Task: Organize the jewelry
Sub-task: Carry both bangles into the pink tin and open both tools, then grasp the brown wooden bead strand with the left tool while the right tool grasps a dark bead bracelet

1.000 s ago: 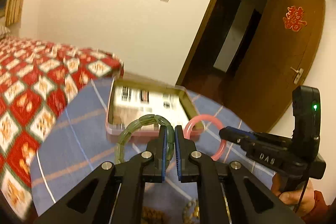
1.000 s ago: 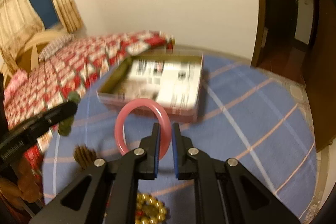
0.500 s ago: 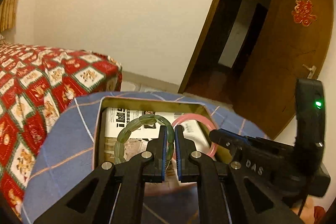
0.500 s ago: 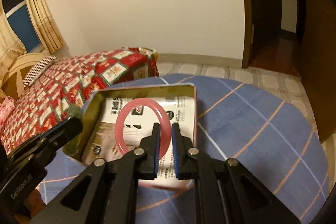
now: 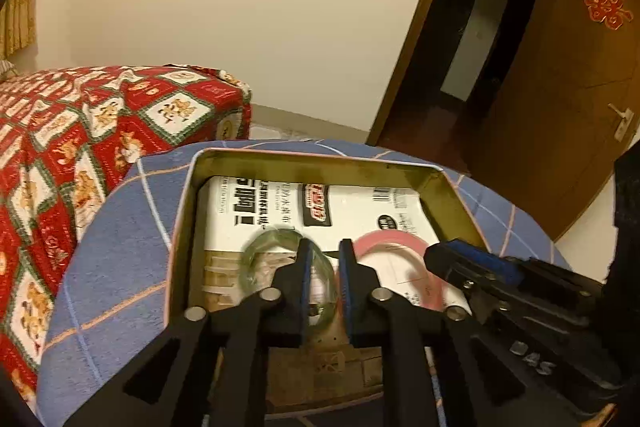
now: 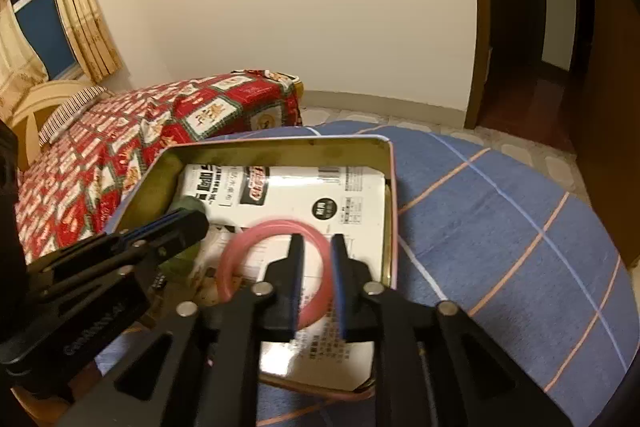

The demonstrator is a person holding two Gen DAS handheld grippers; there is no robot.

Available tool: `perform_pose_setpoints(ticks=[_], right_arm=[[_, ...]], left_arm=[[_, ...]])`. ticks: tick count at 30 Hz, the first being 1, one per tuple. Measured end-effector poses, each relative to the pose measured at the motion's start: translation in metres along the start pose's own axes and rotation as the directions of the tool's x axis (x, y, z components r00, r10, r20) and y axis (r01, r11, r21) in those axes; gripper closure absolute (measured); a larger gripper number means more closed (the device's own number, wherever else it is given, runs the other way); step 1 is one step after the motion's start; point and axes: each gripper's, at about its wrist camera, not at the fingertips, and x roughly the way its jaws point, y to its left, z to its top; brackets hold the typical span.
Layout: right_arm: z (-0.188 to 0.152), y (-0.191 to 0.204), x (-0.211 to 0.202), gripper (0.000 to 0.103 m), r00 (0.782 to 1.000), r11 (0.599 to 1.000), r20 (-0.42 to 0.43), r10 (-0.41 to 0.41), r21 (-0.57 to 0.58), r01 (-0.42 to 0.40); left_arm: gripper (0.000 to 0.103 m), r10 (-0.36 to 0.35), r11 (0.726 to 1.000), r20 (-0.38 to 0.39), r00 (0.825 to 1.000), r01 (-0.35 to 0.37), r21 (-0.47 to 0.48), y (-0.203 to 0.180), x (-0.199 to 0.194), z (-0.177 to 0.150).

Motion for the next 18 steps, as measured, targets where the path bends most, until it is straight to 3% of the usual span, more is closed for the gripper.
perform_pose_setpoints(ticks=[1, 3, 4, 7, 18], right_arm=[[0.001, -0.001, -0.003, 0.070, 1.000, 1.000, 0.005, 0.016, 0.014, -0.016], [0.005, -0.003, -0.016, 0.063, 0.999, 0.999, 0.042, 0.019, 0.028, -0.020], [0.007, -0.002, -0.021, 0.063, 0.998, 1.000, 0.056, 0.013, 0.024, -0.014], [0.013, -0.002, -0.037, 0.063, 0.996, 1.000, 0.084, 0.003, 0.015, -0.005], [-0.021, -0.010, -0.076, 0.063, 0.999, 1.000, 0.050, -0.002, 0.008, 0.002]], left_arm=[[0.073, 0.011, 1.000, 0.000, 1.000, -0.011, 0.002, -0.002, -0.004, 0.001], [0.042, 0.017, 1.000, 0.026, 1.000, -0.017, 0.000, -0.002, -0.013, 0.005], [0.037, 0.020, 1.000, 0.056, 0.998, -0.019, -0.004, -0.002, -0.022, 0.007], [0.036, 0.019, 1.000, 0.112, 0.994, -0.017, -0.018, -0.001, -0.049, 0.011], [0.036, 0.049, 0.999, 0.104, 0.993, -0.047, -0.024, 0.004, -0.103, -0.028]])
